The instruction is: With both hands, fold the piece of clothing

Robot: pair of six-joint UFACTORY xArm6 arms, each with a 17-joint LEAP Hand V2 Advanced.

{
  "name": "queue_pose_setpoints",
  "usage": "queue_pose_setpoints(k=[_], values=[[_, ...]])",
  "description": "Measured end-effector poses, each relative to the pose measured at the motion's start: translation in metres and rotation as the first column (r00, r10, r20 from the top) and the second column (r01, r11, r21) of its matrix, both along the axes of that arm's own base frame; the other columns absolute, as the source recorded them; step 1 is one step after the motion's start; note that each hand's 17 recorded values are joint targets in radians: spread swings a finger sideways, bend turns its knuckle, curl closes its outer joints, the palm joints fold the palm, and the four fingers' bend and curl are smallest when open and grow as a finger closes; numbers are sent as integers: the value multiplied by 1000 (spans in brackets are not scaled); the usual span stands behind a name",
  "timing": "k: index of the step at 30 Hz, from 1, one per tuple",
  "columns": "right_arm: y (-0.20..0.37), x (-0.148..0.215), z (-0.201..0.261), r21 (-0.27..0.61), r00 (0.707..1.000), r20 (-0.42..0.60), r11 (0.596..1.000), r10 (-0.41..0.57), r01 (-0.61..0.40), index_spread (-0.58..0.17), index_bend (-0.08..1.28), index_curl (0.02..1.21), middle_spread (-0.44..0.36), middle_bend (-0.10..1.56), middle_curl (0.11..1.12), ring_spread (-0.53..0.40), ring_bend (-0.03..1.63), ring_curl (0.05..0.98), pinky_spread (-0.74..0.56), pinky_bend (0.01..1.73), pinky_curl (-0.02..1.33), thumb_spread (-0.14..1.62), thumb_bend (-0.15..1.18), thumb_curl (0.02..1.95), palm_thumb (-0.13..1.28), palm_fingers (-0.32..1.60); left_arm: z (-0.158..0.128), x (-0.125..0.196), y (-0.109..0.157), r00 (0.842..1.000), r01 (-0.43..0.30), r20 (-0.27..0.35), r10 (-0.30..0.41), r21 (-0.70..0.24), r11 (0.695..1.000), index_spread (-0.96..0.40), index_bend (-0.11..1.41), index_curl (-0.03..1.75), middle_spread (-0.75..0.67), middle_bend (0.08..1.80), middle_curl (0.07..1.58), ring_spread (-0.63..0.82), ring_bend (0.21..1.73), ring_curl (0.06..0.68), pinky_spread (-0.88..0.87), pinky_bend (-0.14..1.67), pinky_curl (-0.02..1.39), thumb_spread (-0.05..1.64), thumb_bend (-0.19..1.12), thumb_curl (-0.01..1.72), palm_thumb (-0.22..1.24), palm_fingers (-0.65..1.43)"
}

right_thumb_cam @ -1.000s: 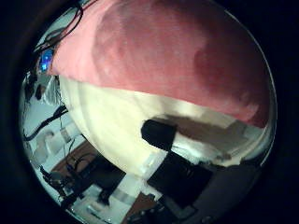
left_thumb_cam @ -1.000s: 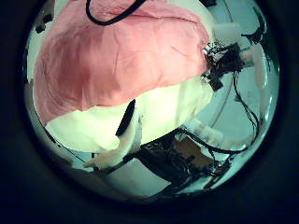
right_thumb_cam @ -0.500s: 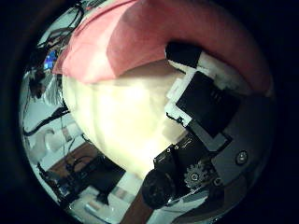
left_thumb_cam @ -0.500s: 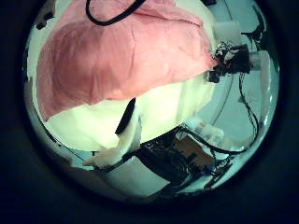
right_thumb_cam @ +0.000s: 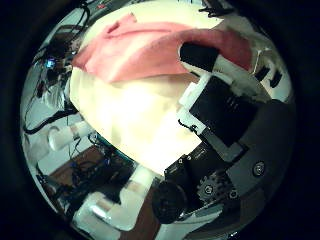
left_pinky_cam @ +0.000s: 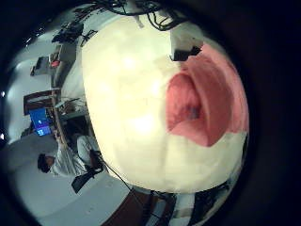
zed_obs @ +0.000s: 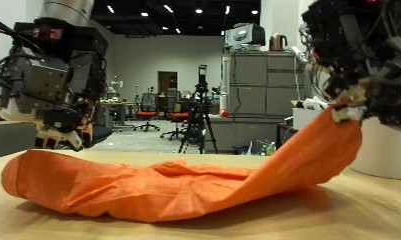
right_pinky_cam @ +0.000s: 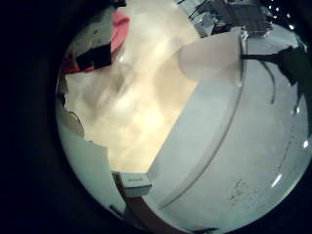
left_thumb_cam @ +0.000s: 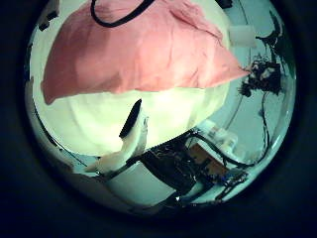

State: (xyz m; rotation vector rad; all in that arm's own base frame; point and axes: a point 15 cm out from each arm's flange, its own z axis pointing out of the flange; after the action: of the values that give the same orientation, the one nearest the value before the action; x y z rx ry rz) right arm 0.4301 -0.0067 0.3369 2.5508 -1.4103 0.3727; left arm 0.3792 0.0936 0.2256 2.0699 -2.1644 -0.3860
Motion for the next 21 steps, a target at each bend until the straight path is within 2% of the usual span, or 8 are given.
queue_pose_setpoints(k=[4,10,15,21], values=[[33,11,25,18,997,55,998,63,-64,-241,1090,803,-118,1279,747,-207,1350,620,-288,1256,680,960,-12,608,1110,1177,5,-12,21,1000,-26,10,26,-9,1000,75,158,301,115,197,370,241,591,237,80,511,342,1084,-18,292,428,142],[90,18,37,33,982,96,986,162,-166,-235,1099,800,-117,1283,751,-204,1363,622,-278,1261,690,964,-13,642,1105,1171,9,-34,49,998,-63,16,64,-20,998,75,157,298,113,196,368,237,596,232,80,520,344,1092,-20,289,434,145],[169,36,51,96,958,132,959,253,-266,-232,1105,796,-117,1285,752,-204,1371,622,-275,1264,695,970,-9,664,1103,1168,12,-48,75,994,-108,21,109,-31,994,68,157,297,112,199,369,234,599,230,77,523,345,1095,-19,288,437,144],[268,45,56,181,923,142,907,358,-380,-231,1107,793,-117,1292,757,-203,1377,620,-271,1267,703,976,-8,694,1107,1162,12,-59,96,988,-151,22,152,-40,988,63,159,296,112,196,369,233,601,227,73,523,345,1097,-20,288,438,143]])
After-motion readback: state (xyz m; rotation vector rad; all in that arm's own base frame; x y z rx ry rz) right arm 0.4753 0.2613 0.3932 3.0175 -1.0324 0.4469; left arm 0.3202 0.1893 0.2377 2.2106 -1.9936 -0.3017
